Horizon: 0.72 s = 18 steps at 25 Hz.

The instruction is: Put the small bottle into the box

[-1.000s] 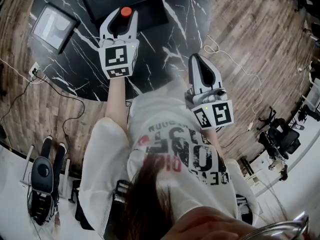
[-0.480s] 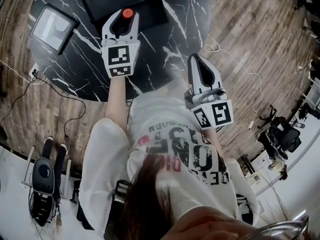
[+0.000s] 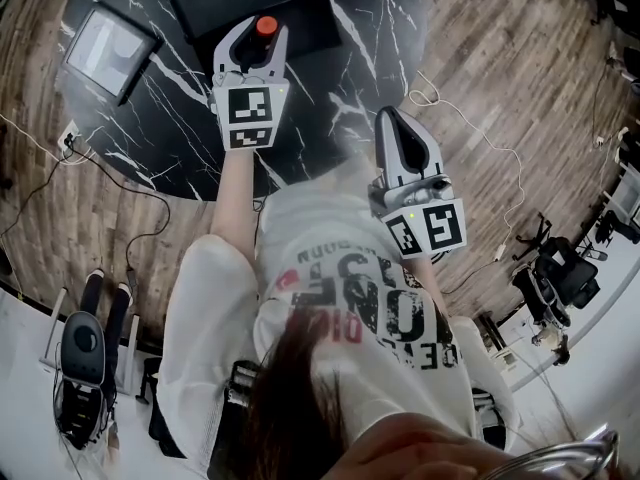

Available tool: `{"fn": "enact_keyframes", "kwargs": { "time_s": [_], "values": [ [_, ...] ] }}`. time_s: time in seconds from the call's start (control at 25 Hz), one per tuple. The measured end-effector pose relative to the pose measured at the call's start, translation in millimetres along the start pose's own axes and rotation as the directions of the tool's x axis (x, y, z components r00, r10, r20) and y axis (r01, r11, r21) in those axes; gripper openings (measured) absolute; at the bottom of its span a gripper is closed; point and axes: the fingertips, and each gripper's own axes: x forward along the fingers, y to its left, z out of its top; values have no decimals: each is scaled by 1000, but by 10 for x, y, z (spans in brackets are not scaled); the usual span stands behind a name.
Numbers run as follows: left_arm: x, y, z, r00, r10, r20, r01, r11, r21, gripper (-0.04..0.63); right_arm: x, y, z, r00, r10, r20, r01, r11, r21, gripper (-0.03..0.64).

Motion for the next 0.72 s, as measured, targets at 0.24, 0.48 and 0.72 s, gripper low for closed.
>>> {"fn": "enact_keyframes", "kwargs": {
  "time_s": [0.24, 0.48, 0.72],
  "values": [
    [-8, -25, 1, 1000, 1, 5, -1, 1000, 8, 146, 18, 16, 13, 1000, 7, 1, -7, 1000, 1, 2],
    [-32, -11, -26, 999, 7, -31, -7, 1000, 6, 146, 3, 12, 9, 1000, 1, 3, -1, 1000, 5, 2],
    [-111, -17, -108, 997, 9, -80, -8, 1000, 12, 147, -1, 2, 15, 1000, 3, 4, -3, 1000, 6, 3]
  ]
}}
